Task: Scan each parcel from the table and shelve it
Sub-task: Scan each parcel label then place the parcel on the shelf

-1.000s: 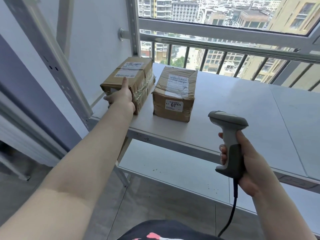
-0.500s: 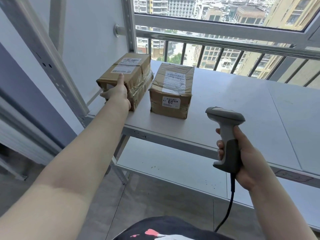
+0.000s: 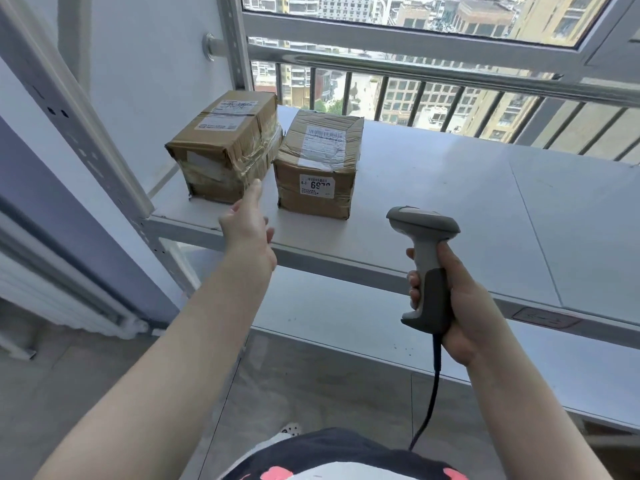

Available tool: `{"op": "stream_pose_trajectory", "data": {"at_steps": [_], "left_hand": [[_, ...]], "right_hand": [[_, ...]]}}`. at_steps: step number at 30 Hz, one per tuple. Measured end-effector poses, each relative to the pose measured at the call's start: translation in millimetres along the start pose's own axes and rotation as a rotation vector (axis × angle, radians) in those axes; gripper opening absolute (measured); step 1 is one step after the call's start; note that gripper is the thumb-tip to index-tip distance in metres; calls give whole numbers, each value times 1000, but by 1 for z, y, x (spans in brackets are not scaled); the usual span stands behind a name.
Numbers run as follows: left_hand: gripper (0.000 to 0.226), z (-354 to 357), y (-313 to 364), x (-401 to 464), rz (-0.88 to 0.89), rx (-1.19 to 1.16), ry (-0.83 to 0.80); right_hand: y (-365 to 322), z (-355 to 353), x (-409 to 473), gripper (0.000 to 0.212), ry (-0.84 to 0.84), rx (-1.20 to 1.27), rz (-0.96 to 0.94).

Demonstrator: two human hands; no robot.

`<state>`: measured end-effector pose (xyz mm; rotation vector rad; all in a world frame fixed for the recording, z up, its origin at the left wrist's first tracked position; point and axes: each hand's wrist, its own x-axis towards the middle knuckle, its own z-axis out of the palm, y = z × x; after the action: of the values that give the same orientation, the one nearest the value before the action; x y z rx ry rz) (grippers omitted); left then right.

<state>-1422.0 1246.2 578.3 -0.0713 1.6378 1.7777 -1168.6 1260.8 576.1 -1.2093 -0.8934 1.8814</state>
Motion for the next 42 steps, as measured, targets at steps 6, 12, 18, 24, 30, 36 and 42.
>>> {"op": "stream_pose_trajectory", "data": {"at_steps": [6,12,18,24,30,36,42], "left_hand": [[22,2,-90,-57,-219,118,-424],[16,0,-161,-88,-382,355,-638],[16,-10,-223,-119,-484,609,-830],[18,-41,-279,-153,-592,722,-909],[30,-42,-321,-221,-621,846,-1041],[39,-36,-370,-313,-620,919,-1173],[40,-53,-440,-440,-634,1015,-1271]], "right_hand": [[17,-40,-35,43,88,-49,61],[51,-99,-100,42,331,44,95],[111,-141,-188,43,651,249,118],[156,-157,-271,44,867,343,122],[183,-179,-348,46,1049,481,59],[202,-226,-427,44,1198,520,2],[232,-301,-527,43,1290,581,-51]]}}
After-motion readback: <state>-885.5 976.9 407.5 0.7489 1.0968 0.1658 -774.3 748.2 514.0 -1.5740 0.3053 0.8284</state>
